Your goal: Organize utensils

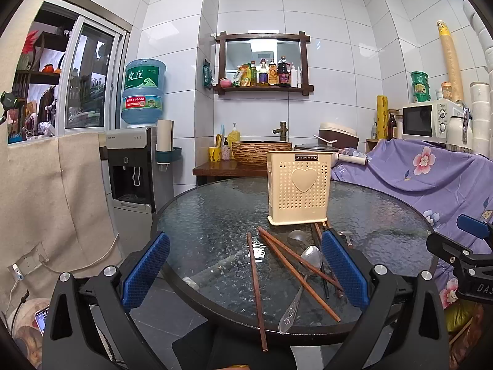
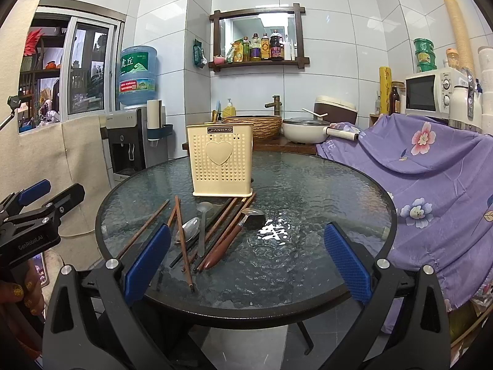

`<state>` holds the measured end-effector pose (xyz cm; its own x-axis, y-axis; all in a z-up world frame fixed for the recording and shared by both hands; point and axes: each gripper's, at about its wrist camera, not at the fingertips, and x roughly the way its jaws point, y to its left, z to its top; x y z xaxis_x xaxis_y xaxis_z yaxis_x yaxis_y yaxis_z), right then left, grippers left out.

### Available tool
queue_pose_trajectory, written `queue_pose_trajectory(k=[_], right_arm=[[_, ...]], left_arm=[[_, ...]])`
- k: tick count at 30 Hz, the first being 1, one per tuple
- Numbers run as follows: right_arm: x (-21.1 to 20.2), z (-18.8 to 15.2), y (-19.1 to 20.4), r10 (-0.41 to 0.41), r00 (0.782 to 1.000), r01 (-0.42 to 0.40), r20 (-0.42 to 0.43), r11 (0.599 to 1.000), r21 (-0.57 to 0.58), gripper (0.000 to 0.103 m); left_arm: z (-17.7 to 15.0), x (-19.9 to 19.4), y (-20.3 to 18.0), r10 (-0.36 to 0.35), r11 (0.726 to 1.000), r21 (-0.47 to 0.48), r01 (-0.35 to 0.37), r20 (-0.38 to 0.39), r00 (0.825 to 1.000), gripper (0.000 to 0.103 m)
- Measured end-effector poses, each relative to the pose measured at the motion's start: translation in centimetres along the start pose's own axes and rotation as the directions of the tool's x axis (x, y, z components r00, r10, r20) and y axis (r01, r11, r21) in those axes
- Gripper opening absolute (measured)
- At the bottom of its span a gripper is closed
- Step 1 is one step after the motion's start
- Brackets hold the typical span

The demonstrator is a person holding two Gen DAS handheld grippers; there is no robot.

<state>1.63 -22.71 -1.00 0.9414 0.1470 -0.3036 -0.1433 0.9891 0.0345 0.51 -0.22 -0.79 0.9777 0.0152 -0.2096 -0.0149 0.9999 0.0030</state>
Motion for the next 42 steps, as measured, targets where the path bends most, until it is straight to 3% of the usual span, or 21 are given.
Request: queue_pose_trajectory(k=[12, 14, 18, 21, 24, 28, 35, 42], right_arm=[[0.2, -0.1, 0.1, 0.0, 1.0, 0.0, -0.007, 1.0, -0.004, 0.098], [0.5, 0.0, 0.0, -0.007, 1.0, 0.007, -0.025, 1.0, -0.007, 0.098], [2.3, 0.1, -1.0, -0.056, 0.993, 0.055, -0.103, 0.998, -0.01, 0.098], [4.5, 0.0, -2.2, -0.079, 0.979, 0.079, -0.19, 0.997, -0.009, 0.098], [7.3, 0.2, -3.2, -0.085, 0.954, 0.085, -0.286, 0.996, -0.015, 0.098], [10.7, 1.1, -3.9, -0.019, 0.93, 0.039, -0.367, 0.998, 0.048, 0.094], [16.5, 2.9, -2.8, 0.052, 0.886, -0.023, -0.462, 0.997, 0.068, 0.082], [21.2, 2.3, -2.8, 0.091, 0.811, -0.03, -0.578, 0.993, 0.115, 0.071]], left_arm=[[-0.1, 0.2, 0.0, 0.001, 1.0, 0.003, -0.001, -0.011, 1.0, 0.097], [-0.2, 0.8, -0.1, 0.015, 1.0, 0.016, -0.015, -0.046, 0.999, 0.097], [-0.1, 3.9, 0.5, 0.009, 1.0, 0.008, -0.007, -0.203, 0.979, 0.097], [0.2, 6.8, 1.4, 0.02, 1.0, 0.006, -0.019, -0.294, 0.956, 0.097], [0.6, 8.2, 1.6, 0.028, 0.999, 0.033, -0.018, -0.311, 0.95, 0.097], [0.8, 11.5, 1.7, 0.023, 0.998, 0.068, 0.004, -0.396, 0.918, 0.093], [0.9, 15.7, 1.9, -0.019, 0.997, 0.05, 0.05, -0.498, 0.867, 0.081], [0.3, 18.1, 1.4, -0.035, 0.994, 0.064, 0.086, -0.558, 0.829, 0.074]])
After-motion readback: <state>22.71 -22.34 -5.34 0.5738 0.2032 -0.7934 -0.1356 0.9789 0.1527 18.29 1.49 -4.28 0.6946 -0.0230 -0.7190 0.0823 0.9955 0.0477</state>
